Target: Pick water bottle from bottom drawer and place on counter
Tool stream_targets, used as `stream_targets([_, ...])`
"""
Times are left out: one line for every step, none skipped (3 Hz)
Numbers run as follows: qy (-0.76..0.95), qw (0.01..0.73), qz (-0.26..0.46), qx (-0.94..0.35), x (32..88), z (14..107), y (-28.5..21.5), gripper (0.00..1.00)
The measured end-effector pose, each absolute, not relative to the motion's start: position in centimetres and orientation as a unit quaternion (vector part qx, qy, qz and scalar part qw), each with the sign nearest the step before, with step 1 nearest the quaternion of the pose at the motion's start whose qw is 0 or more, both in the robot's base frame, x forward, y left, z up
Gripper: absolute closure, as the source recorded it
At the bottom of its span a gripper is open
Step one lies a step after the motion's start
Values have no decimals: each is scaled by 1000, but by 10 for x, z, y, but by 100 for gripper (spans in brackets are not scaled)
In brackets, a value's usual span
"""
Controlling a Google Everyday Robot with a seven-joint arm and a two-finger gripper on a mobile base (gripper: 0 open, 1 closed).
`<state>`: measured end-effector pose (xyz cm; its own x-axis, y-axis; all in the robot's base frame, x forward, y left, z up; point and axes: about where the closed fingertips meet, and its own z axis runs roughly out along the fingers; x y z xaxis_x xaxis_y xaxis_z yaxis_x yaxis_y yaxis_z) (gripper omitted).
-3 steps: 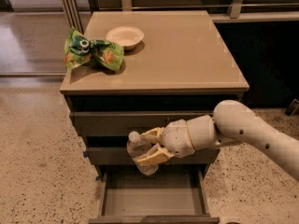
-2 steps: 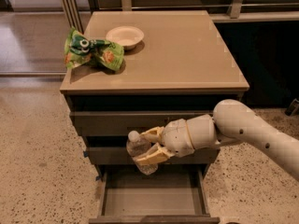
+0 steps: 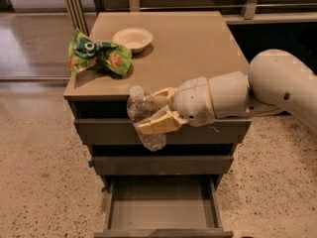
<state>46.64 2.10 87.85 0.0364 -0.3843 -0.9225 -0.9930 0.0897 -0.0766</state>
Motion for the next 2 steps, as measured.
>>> stream_targets([598, 432, 352, -576, 466, 878, 21, 100])
stream_targets([615, 445, 342, -554, 473, 880, 14, 100])
